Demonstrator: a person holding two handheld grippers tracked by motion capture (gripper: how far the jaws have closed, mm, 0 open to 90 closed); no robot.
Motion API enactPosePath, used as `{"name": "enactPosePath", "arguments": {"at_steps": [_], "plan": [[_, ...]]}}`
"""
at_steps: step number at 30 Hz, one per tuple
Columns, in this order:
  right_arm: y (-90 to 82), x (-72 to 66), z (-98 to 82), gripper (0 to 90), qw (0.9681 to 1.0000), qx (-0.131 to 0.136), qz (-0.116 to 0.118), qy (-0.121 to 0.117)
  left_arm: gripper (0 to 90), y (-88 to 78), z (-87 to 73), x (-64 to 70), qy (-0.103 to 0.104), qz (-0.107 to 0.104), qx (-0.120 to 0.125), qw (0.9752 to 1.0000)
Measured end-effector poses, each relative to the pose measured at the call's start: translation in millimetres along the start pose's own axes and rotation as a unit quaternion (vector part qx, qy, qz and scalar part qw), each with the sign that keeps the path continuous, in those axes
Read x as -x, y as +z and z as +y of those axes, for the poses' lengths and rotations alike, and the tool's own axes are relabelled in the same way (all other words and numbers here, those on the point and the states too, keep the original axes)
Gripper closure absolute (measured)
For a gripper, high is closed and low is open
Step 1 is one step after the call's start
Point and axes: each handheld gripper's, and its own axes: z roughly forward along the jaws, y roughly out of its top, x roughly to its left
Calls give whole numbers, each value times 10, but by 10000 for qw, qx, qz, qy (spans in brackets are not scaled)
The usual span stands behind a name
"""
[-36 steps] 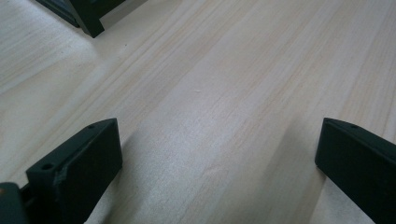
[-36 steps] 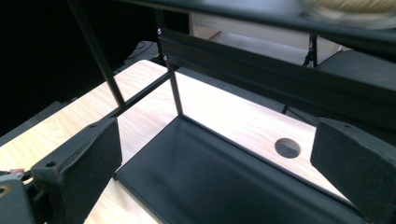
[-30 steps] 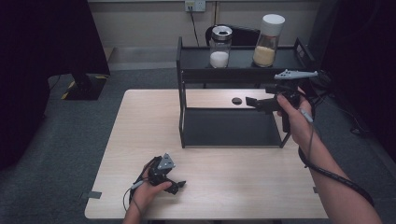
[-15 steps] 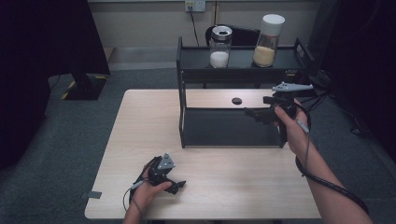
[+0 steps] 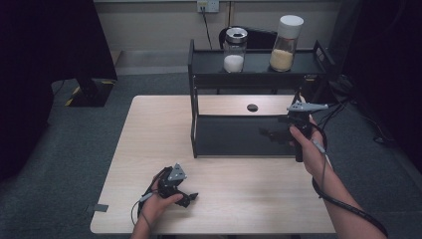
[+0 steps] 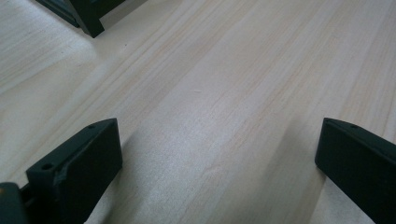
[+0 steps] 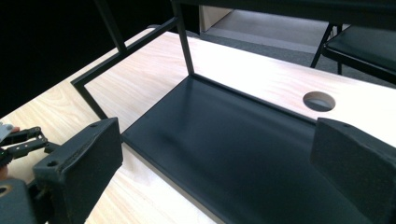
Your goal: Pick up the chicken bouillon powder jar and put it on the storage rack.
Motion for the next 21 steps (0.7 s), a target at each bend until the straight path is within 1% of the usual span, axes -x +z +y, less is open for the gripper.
{"name": "enactPosePath", "arguments": {"at_steps": [14, 21], "plan": [[84, 34, -327, 14, 9998, -133, 77, 82, 0, 0, 0, 0, 0, 0, 0, 10000], [101, 42, -500, 15, 9997, -196, 62, 101, 0, 0, 0, 0, 0, 0, 0, 10000]]}}
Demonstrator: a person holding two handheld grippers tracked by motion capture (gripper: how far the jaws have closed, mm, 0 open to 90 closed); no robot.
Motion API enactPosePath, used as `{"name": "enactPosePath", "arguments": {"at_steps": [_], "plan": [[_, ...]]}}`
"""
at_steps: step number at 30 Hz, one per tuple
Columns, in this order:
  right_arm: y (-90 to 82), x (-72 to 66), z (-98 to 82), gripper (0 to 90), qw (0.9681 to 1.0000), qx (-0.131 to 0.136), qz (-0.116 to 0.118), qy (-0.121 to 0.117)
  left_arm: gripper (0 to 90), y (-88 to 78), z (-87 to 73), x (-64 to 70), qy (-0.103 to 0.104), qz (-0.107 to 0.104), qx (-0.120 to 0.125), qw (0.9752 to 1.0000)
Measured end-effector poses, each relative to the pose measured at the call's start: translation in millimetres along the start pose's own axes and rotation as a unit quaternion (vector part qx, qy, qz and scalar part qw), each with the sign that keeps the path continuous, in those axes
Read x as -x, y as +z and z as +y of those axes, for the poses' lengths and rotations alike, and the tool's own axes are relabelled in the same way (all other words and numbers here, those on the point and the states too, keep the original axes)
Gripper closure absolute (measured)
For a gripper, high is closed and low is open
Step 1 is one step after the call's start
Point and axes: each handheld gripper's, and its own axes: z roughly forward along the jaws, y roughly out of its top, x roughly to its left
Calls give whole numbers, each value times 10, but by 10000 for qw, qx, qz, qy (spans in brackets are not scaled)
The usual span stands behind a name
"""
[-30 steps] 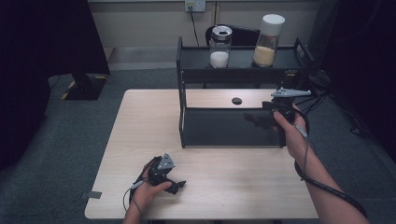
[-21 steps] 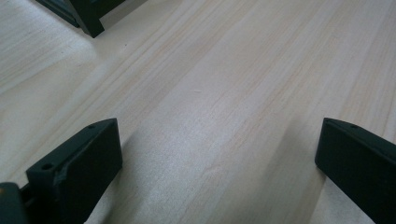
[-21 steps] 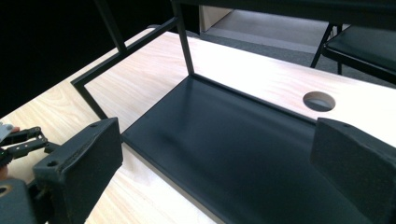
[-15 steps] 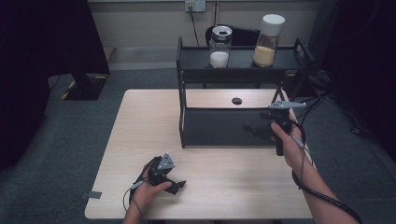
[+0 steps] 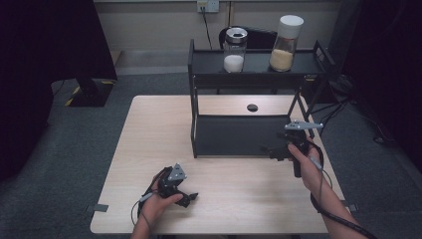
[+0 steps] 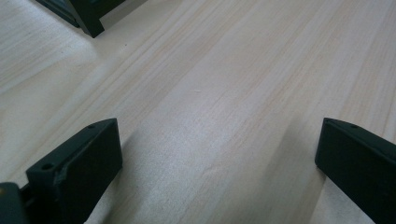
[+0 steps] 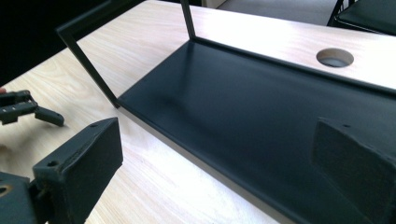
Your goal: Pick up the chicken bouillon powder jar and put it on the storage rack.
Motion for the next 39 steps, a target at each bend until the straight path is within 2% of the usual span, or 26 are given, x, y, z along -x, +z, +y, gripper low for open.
{"name": "enactPosePath", "arguments": {"at_steps": [18, 24, 39], "plan": [[41, -1, -420, 15, 9998, -188, 27, -10, 0, 0, 0, 0, -1, 0, 1, 10000], [26, -23, -508, 15, 9995, -286, -46, -86, 0, 0, 0, 0, -1, 0, 1, 10000], [-8, -9, -810, 15, 9987, -491, -111, -90, 0, 0, 0, 0, -2, 0, 1, 10000]]}}
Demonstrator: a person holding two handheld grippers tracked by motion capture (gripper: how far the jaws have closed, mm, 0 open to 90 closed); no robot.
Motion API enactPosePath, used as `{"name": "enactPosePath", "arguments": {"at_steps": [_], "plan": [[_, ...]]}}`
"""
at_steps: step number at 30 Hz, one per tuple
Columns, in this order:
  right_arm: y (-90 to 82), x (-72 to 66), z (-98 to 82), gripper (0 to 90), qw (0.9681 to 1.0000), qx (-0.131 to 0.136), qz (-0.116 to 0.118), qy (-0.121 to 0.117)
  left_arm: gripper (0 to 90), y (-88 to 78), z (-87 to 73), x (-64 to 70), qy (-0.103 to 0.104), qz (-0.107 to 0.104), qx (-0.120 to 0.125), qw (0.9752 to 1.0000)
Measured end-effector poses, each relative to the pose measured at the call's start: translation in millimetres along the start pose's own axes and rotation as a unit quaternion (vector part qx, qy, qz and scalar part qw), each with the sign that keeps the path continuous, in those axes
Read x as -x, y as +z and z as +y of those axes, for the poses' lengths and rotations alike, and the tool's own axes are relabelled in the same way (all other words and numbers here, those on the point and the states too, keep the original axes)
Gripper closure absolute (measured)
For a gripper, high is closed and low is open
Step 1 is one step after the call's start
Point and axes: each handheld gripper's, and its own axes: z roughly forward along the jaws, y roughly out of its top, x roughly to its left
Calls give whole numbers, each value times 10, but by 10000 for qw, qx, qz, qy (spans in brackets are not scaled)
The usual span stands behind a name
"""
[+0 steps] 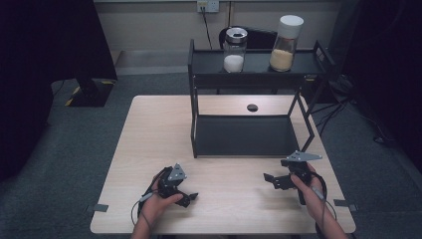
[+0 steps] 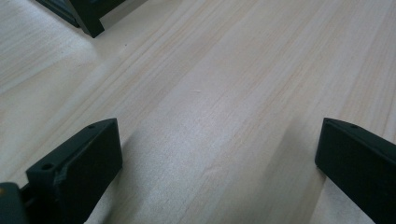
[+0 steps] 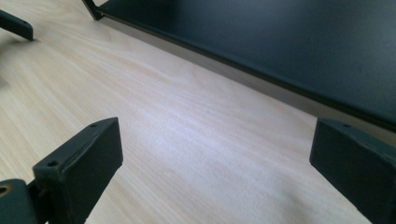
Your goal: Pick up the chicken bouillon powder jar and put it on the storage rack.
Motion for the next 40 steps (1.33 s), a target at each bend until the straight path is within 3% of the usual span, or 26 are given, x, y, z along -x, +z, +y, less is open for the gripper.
{"name": "enactPosePath", "arguments": {"at_steps": [21, 32, 40], "plan": [[-74, -47, -188, 13, 9989, -346, -108, -296, 0, 0, 0, 0, 0, 0, -1, 10000], [-116, -159, -246, 10, 9948, -638, -180, -777, 0, 0, 1, 0, 1, 0, -2, 10000], [-104, -187, -235, 0, 9937, -693, -219, -851, 0, 0, 0, 0, 3, 1, -2, 10000]]}}
